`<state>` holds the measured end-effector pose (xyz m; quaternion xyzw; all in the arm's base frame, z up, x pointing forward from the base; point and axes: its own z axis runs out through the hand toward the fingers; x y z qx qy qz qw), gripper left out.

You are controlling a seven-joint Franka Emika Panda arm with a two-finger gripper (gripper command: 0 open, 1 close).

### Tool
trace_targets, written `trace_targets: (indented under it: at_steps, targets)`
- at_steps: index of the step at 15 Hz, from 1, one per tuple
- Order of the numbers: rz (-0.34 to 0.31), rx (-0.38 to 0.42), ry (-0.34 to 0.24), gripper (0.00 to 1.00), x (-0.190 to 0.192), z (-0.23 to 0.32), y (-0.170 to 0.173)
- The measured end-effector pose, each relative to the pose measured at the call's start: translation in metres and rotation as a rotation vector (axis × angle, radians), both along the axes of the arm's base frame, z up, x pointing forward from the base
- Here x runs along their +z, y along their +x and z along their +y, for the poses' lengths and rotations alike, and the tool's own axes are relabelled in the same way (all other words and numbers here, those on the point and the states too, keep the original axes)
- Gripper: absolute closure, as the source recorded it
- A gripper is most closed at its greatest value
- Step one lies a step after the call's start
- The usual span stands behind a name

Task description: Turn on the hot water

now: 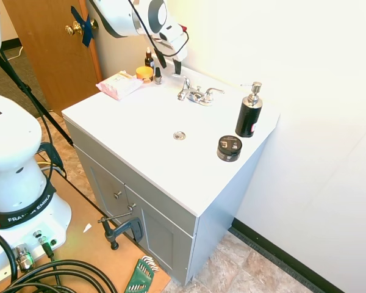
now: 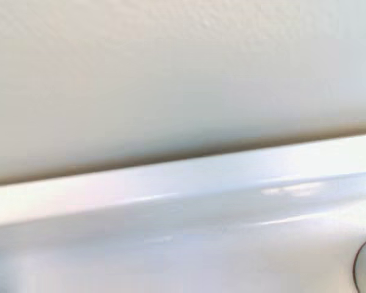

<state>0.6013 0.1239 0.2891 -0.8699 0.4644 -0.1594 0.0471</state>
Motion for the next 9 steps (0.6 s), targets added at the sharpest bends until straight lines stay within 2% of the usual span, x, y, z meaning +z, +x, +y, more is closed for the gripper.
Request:
trace_targets:
  at_steps: [5, 9]
  targets:
    - [-0.001, -0.032, 0.016, 0.0, 0.0, -0.026, -0.037]
    - [-0.049, -0.034, 0.066, 0.0, 0.044, -0.018, -0.048]
